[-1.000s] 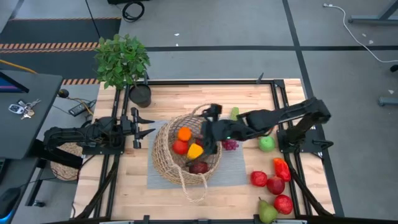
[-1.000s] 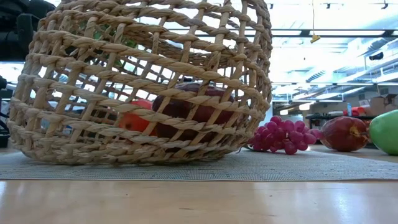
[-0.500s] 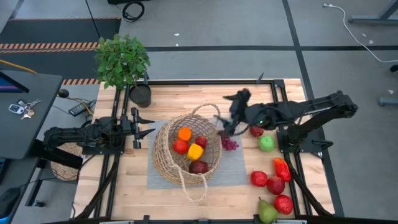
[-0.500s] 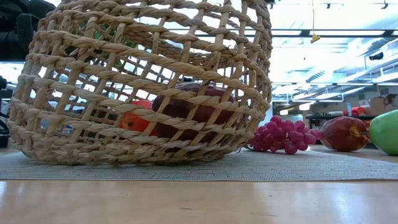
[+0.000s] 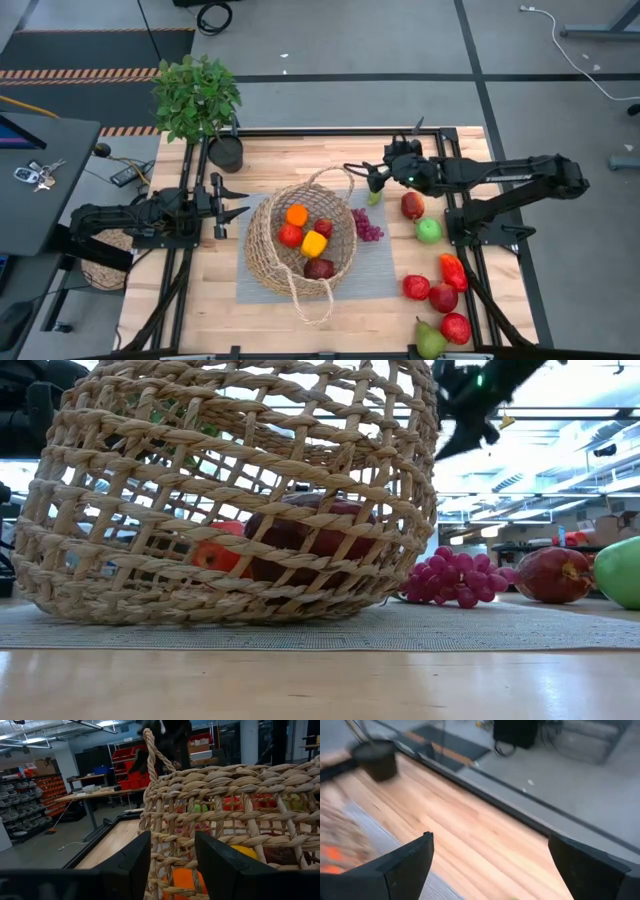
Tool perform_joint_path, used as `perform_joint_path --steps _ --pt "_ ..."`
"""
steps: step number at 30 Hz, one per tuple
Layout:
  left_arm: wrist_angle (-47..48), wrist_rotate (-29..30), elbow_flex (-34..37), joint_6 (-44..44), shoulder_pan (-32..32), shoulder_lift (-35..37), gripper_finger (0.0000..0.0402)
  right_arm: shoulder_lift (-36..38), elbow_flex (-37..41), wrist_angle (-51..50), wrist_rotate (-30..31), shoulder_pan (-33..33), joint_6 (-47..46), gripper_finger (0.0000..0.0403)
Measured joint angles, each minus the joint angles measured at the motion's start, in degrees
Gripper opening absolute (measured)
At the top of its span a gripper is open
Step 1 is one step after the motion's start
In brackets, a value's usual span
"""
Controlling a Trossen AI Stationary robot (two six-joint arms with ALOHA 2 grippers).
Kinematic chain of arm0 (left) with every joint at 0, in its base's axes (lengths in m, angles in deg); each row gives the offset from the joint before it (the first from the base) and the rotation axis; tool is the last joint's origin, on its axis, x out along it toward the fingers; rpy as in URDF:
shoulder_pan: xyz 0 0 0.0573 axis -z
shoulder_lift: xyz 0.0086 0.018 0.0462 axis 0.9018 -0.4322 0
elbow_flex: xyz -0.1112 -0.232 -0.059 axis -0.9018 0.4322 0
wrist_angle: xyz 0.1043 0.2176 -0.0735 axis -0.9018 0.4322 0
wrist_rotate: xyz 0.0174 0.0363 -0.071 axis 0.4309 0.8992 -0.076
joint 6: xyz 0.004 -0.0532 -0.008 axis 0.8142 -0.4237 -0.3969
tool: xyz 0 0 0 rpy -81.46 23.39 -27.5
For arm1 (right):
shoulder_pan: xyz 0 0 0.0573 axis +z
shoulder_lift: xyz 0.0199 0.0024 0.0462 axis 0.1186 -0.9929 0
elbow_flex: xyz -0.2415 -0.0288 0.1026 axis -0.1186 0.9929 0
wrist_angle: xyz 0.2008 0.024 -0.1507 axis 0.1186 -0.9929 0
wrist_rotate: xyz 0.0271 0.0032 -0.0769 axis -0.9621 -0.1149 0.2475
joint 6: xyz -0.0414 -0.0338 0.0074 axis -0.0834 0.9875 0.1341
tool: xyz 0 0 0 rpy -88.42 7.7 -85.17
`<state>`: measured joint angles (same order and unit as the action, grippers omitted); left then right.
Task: Build produce basket
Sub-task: Put the cucumber in the basket
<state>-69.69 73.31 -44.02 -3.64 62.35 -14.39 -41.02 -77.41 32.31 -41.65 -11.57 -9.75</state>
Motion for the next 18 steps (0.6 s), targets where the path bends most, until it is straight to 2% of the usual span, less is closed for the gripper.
perform_joint_path --steps 4,9,18 --pt "-0.02 0.00 0.00 -0.02 0.00 0.00 0.0160 -1.27 4.07 0.29 -2.45 -3.43 -3.73 0.0396" --pt "0.01 0.03 -0.01 -0.01 0.00 -0.02 0.0160 -3.92 6.37 -0.48 -9.49 -8.01 -9.86 0.0396" --pt "-0.04 0.02 -0.01 0.00 0.00 -0.02 0.0160 -14.52 6.67 -2.88 -12.40 -11.48 -11.72 0.0396"
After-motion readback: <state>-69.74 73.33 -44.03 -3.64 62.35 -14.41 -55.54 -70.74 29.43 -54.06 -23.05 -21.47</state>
